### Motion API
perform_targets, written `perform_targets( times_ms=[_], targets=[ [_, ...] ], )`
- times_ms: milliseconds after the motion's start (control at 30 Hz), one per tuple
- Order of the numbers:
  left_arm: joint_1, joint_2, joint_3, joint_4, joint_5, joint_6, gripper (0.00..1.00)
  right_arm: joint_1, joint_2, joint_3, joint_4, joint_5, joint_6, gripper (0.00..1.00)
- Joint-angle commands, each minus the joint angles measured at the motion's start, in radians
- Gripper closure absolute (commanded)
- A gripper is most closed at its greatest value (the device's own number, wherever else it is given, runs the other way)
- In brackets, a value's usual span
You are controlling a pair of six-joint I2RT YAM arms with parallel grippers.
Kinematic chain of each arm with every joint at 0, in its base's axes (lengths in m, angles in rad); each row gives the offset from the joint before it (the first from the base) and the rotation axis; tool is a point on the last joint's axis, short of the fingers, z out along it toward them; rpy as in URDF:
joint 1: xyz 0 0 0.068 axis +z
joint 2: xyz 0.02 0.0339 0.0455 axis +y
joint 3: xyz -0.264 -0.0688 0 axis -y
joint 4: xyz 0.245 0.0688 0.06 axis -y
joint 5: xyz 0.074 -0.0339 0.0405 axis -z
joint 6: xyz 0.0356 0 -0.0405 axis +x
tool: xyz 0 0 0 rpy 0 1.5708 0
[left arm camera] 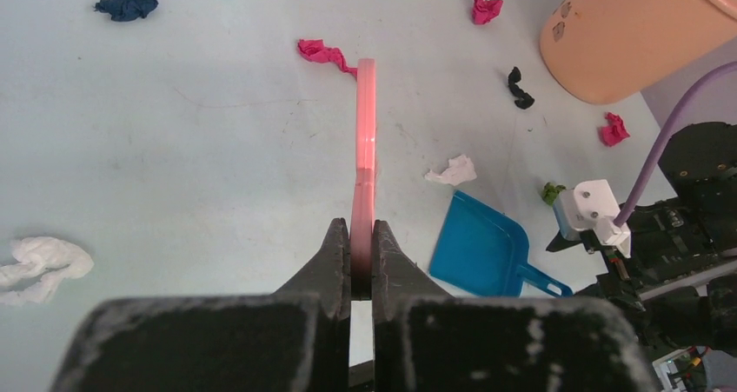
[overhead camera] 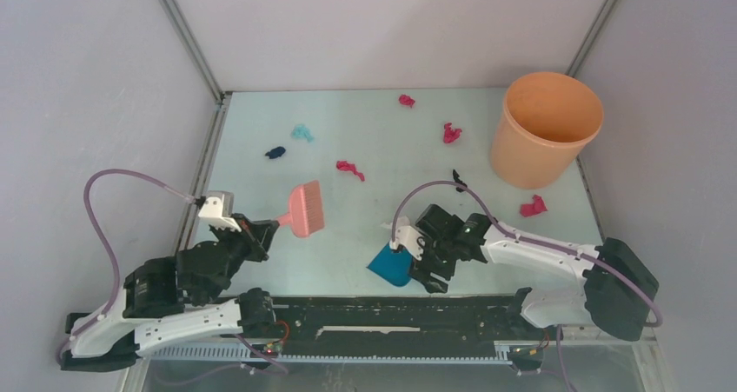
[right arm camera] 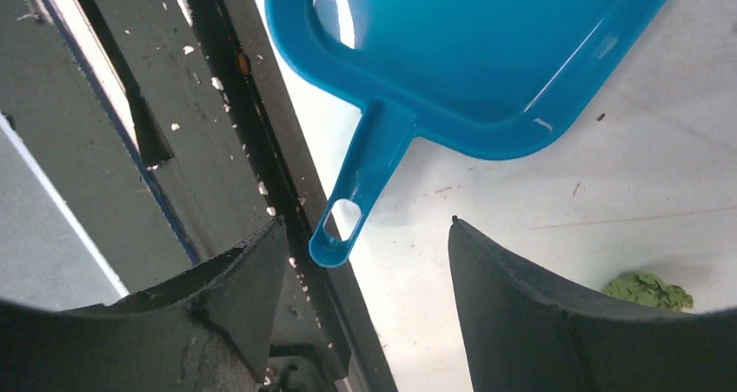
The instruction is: Sweep away the paper scraps from the table
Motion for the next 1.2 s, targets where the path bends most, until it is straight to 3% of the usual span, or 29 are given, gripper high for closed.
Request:
perform_targets(
  times_ms=[0, 400, 600, 800, 933, 1000, 1167],
  targets=[
    [0.005, 0.033, 0.034, 0.072, -0.043, 0.021, 1.0, 0.006, 0.033, -0.027, 0.092, 0.001, 0.009, 0.27],
    [0.005, 0.032, 0.031, 0.092, -0.05, 0.05, 1.0, 0.017, 0.173, 0.016, 0.077, 0.009, 0.013, 0.45],
    [0.005, 0.019, 0.027, 0.084, -0.041, 0.054, 1.0, 0.008, 0.139, 0.024, 0.055, 0.002, 0.007, 0.69],
    [0.005, 0.031, 0.017, 0.079, -0.032, 0.073, 1.0, -0.049, -0.016, 0.088, -0.073, -0.054, -0.058, 0.89],
    [0.005, 0.089, 0.019, 0.109, -0.033, 0.105, 1.0, -0.188, -0.142, 0.133, -0.139, -0.07, -0.104, 1.0],
    [0.005, 0.127, 0.011, 0.16, -0.038, 0.128, 1.0, -0.311, -0.19, 0.173, -0.171, -0.109, -0.111, 1.0],
    [0.016, 0.257, -0.055, 0.448, -0.002, 0.183, 1.0, -0.632, -0.317, 0.337, -0.294, -0.264, -0.159, 1.0]
  ],
)
